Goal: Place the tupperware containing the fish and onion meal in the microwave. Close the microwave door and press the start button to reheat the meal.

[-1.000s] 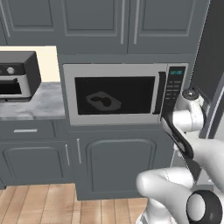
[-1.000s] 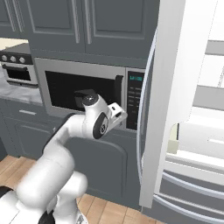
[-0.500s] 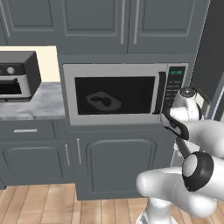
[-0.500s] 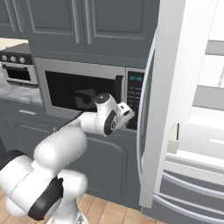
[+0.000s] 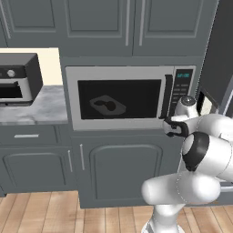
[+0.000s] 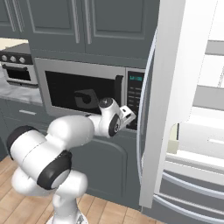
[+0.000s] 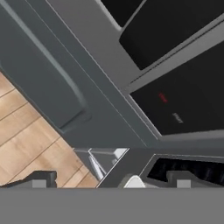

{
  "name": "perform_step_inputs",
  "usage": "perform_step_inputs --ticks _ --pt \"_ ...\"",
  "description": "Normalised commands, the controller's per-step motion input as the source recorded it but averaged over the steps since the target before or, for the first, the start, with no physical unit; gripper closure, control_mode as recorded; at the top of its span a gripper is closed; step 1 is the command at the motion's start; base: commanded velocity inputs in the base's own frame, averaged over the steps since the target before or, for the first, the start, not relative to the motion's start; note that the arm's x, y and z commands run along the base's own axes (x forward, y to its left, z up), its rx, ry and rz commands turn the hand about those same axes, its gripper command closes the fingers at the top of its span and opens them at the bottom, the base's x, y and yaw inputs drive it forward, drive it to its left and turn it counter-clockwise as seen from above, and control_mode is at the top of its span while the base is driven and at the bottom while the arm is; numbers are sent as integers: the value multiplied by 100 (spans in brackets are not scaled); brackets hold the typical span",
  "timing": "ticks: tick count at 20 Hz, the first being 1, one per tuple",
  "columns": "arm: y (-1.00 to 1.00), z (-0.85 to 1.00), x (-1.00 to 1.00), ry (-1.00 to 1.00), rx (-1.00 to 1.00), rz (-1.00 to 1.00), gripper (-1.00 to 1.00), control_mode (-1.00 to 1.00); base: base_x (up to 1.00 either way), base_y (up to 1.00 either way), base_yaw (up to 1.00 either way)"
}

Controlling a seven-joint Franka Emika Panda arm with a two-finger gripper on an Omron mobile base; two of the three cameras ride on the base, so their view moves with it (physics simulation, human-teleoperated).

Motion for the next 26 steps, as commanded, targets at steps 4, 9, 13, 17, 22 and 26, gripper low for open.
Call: perform_step_inputs --ticks 4,9,13,17,22,26 --pt "-8 -9 26 -10 0 0 -100 -100 0 0 0" --pt "-23 -6 10 -15 0 0 -100 -100 0 0 0" --pt "-21 -23 23 -8 0 0 -100 -100 0 0 0" --pt "-17 -35 37 -3 0 0 -100 -100 0 0 0" --pt "-13 -30 39 -1 0 1 -100 -100 0 0 0" --pt "-4 0 12 -3 1 3 -100 -100 0 0 0"
